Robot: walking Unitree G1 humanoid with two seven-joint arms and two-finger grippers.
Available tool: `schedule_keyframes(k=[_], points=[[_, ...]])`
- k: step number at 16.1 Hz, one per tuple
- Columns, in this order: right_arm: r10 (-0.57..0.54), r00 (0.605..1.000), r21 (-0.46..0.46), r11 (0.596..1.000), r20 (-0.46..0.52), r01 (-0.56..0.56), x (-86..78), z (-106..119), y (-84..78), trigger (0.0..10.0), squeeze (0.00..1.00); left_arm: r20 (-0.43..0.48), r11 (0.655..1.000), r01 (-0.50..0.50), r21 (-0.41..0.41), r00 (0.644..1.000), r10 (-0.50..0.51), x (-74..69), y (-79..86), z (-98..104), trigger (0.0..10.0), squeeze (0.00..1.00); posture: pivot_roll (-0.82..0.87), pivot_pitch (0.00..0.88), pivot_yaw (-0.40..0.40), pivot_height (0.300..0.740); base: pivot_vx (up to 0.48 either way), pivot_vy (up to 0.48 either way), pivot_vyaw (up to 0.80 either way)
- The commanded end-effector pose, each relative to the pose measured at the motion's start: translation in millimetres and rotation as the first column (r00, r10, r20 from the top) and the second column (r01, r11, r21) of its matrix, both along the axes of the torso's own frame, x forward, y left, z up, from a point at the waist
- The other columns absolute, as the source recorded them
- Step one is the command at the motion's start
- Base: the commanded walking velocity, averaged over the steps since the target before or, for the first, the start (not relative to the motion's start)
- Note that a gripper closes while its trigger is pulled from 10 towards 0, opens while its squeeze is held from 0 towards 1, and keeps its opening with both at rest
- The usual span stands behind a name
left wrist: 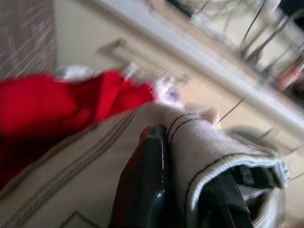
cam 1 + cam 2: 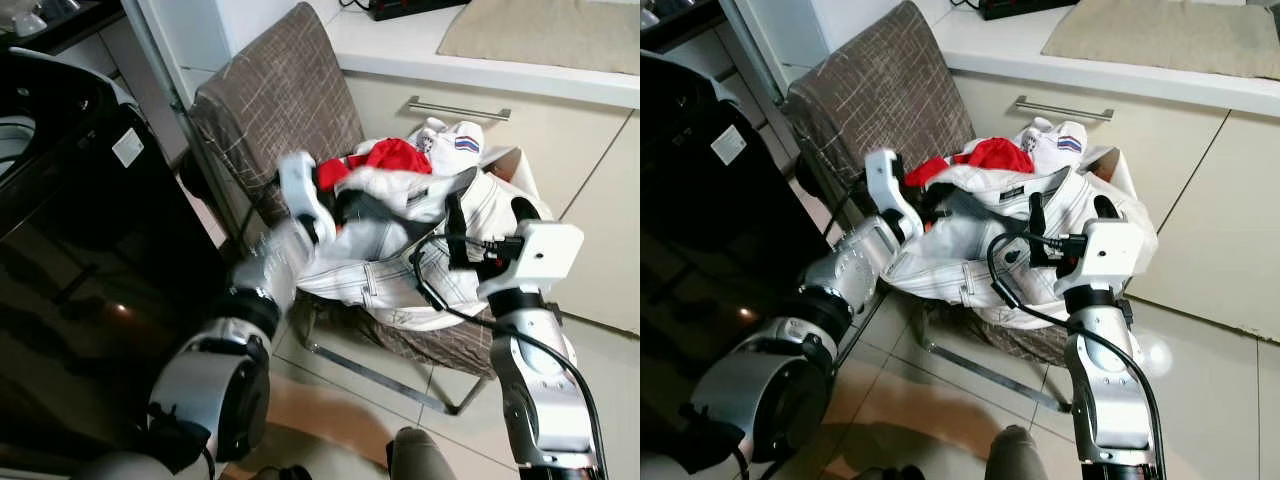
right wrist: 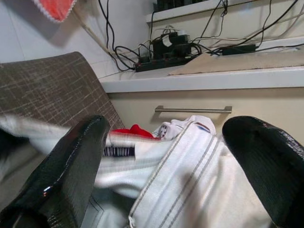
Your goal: Clothes washing
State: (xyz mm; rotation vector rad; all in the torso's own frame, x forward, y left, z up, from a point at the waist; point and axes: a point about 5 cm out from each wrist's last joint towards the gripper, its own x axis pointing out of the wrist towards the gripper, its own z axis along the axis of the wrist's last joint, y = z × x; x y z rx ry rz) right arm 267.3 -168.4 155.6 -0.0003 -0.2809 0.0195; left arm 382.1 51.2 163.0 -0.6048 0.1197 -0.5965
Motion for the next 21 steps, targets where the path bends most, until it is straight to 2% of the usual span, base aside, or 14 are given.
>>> schedule_keyframes(k=[1, 2, 5, 7, 8, 10, 11, 12, 13, 15, 17, 18, 20, 21], points=[[0.002, 0.999, 0.018, 1.000, -0.033, -0.002, 1.7, -5, 1.3, 10.0, 0.00, 0.084, 0.997, 0.006, -0.079, 0.996, 0.001, 5.9, 3.9, 34, 0.0, 0.00, -0.30, 0.068, 0.143, 0.740, 0.000, 0.000, 0.00], [0.002, 0.999, 0.020, 1.000, -0.041, -0.001, 2.6, -6, 1.5, 10.0, 0.00, 0.141, 0.991, 0.025, -0.129, 0.990, -0.007, 6.0, 7.9, 60, 0.0, 0.00, -0.30, 0.067, 0.142, 0.740, 0.000, 0.000, 0.00], [-0.001, 0.998, 0.025, 1.000, -0.058, 0.003, 4.8, -10, 1.8, 10.0, 0.00, 0.296, 0.988, 0.085, -0.129, 0.954, -0.043, -3.4, 19.6, 109, 0.0, 0.00, -0.29, 0.064, 0.140, 0.740, 0.000, 0.000, 0.00], [-0.002, 0.998, 0.025, 1.000, -0.061, 0.004, 6.3, -11, 1.0, 10.0, 0.00, 0.461, 0.958, 0.214, -0.189, 0.881, -0.106, -28.0, 30.7, 154, 0.0, 0.00, -0.28, 0.061, 0.137, 0.740, 0.000, 0.000, 0.00], [-0.003, 0.998, 0.025, 1.000, -0.062, 0.004, 6.8, -11, 0.3, 10.0, 0.00, 0.483, 0.949, 0.232, -0.211, 0.869, -0.105, -33.2, 35.0, 164, 0.0, 0.00, -0.28, 0.060, 0.136, 0.740, 0.000, 0.000, 0.00], [-0.007, 0.998, 0.022, 1.000, -0.066, 0.008, 7.2, -11, -1.0, 10.0, 0.00, 0.578, 0.949, 0.223, -0.222, 0.814, -0.056, -43.2, 61.9, 200, 0.0, 0.00, -0.28, 0.058, 0.133, 0.740, 0.000, 0.000, 0.00], [-0.007, 0.998, 0.018, 1.000, -0.067, 0.008, 7.7, -11, -1.6, 10.0, 0.00, 0.593, 0.966, 0.146, -0.213, 0.805, 0.010, -42.3, 83.1, 211, 0.0, 0.00, -0.27, 0.053, 0.130, 0.740, 0.000, 0.000, 0.00], [-0.002, 0.998, 0.015, 1.000, -0.064, 0.003, 8.3, -10, -1.5, 10.0, 0.00, 0.589, 0.978, 0.058, -0.202, 0.805, 0.074, -40.4, 101.8, 214, 0.0, 0.00, -0.27, 0.053, 0.129, 0.740, 0.000, 0.000, 0.70], [0.000, 0.998, 0.013, 1.000, -0.061, 0.001, 8.6, -9, -1.2, 10.0, 0.00, 0.583, 0.980, 0.020, -0.198, 0.806, 0.101, -39.2, 109.0, 214, 0.0, 0.00, -0.27, 0.053, 0.129, 0.740, 0.000, 0.000, 0.70], [0.016, 0.998, 0.011, 1.000, -0.057, -0.015, 12.6, -8, -0.3, 10.0, 0.00, 0.570, 0.968, -0.081, -0.238, 0.795, 0.206, -46.6, 138.9, 217, 0.0, 0.00, -0.24, 0.040, 0.113, 0.740, 0.000, 0.000, 0.69], [0.035, 0.998, 0.002, 0.999, -0.055, -0.035, 15.1, -8, 0.0, 10.0, 0.00, 0.615, 0.966, -0.105, -0.237, 0.754, 0.233, -62.1, 155.2, 231, 0.0, 0.00, -0.22, 0.028, 0.099, 0.740, 0.000, 0.000, 0.69], [0.045, 0.997, 0.012, 0.999, -0.062, -0.044, 17.5, -9, -0.2, 10.0, 0.00, 0.627, 0.957, -0.206, -0.205, 0.723, 0.290, -69.3, 173.9, 237, 0.0, 0.00, -0.20, 0.019, 0.089, 0.740, 0.000, 0.000, 0.66], [0.049, 0.996, 0.024, 0.999, -0.070, -0.047, 19.5, -10, -0.2, 10.0, 0.00, 0.621, 0.946, -0.279, -0.165, 0.716, 0.319, -70.3, 182.9, 235, 0.0, 0.00, -0.20, 0.015, 0.085, 0.740, 0.000, 0.000, 0.66], [0.062, 0.996, 0.017, 0.998, -0.067, -0.061, 23.3, -9, 1.6, 10.0, 0.00, 0.562, 0.917, -0.390, -0.087, 0.740, 0.368, -64.6, 195.7, 209, 0.0, 0.00, -0.18, 0.007, 0.078, 0.740, 0.000, 0.000, 0.66]])
